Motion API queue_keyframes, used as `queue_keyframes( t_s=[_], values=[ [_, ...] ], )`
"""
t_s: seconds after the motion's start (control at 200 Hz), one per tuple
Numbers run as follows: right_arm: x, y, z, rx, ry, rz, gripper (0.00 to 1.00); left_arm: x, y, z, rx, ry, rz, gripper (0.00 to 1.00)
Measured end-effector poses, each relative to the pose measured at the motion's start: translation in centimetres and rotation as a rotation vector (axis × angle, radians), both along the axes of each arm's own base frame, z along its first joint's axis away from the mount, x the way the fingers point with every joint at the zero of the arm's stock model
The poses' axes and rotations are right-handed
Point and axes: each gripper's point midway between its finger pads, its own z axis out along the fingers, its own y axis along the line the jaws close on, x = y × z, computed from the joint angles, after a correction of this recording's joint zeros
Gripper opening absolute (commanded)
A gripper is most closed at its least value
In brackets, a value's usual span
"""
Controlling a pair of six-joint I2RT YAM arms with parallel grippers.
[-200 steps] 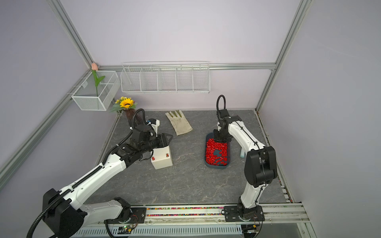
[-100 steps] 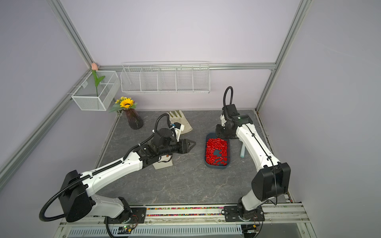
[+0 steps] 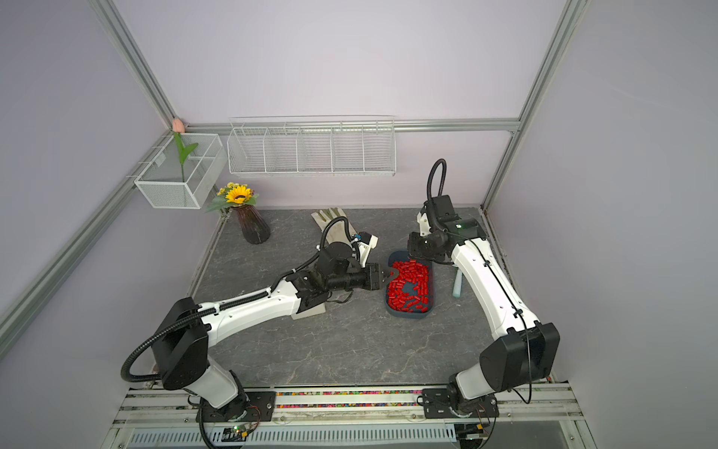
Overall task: Cover the protruding screws with screw protection sleeves
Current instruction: Pick up the screw protection sleeve from the storage box.
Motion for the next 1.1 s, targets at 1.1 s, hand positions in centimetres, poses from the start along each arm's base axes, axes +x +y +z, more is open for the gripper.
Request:
queue_keyframes(
  t_s=[1.1],
  values=[
    [-4.1, 15.1, 3.3, -0.053, -0.218, 0.352, 0.16, 8.2, 25.9, 4.3, 0.184, -0.088, 0.667, 0.49]
  ],
)
